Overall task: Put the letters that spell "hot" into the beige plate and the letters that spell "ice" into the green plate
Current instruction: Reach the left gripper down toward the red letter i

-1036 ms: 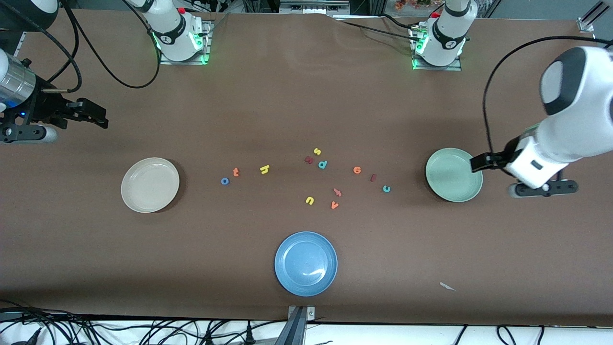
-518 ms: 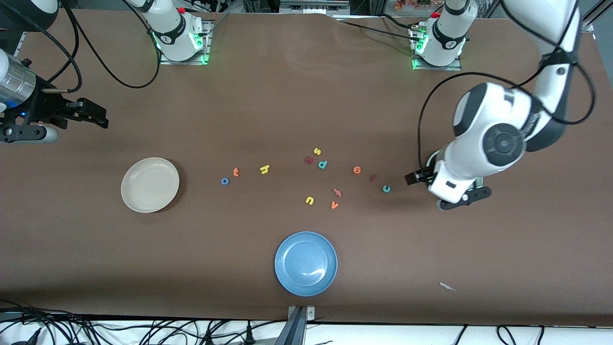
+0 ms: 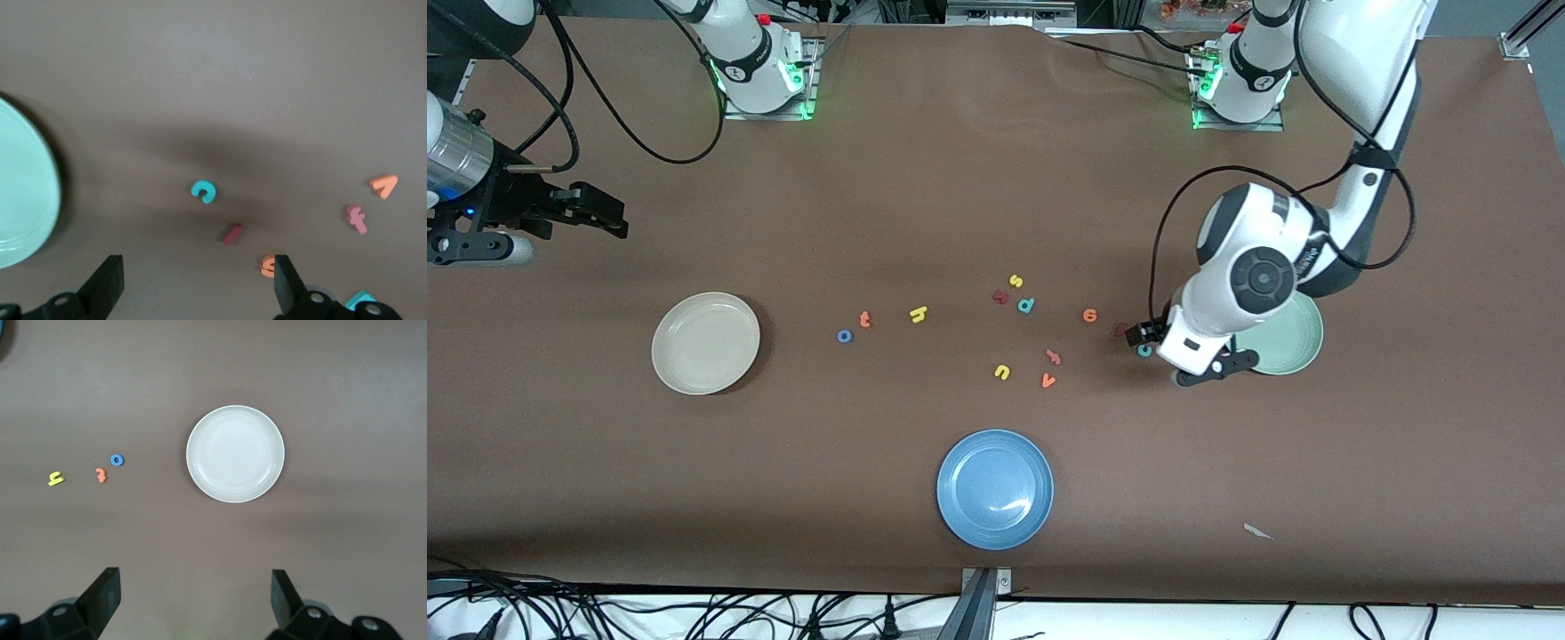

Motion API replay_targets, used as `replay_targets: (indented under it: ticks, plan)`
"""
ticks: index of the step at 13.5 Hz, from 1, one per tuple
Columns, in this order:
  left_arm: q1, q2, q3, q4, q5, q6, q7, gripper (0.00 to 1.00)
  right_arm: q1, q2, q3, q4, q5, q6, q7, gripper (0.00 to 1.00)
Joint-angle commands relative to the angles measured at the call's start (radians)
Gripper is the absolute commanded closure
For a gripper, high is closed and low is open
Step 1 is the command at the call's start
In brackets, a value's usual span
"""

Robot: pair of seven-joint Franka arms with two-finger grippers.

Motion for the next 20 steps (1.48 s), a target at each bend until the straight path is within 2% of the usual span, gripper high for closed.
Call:
replay_targets:
  ticks: [1,5,12,14,17,20]
  plan:
    - [-0.012,-0.019,0.008,-0.1,-0.012,0.085,0.043,0.01,-0.007,-0.014,-0.001,-0.014,-0.003,0.002,0.002,0.0]
    - [-0.033,-0.026,0.008,-0.186,0.025,0.187,0.042,0.01,-0.009,-0.012,-0.003,-0.014,-0.012,-0.008,-0.003,0.0]
    - [-0.06,0.053,0.011,-0.18,0.051,0.32,-0.064,0.02,-0.027,0.002,-0.012,-0.011,-0.012,-0.001,0.019,0.0]
    - [-0.049,0.018,0.008,-0.188,0.054,0.289,-0.054,0.01,-0.024,-0.003,-0.012,-0.014,-0.023,-0.011,0.017,0.0]
    - [-0.035,-0.094,0.006,-0.177,0.042,0.101,0.037,0.01,-0.012,0.008,-0.003,-0.011,-0.013,-0.033,0.02,0.0]
    - [-0.056,-0.087,-0.013,-0.192,0.039,0.077,0.06,0.01,0.039,0.032,-0.001,-0.009,-0.012,-0.027,0.028,0.0]
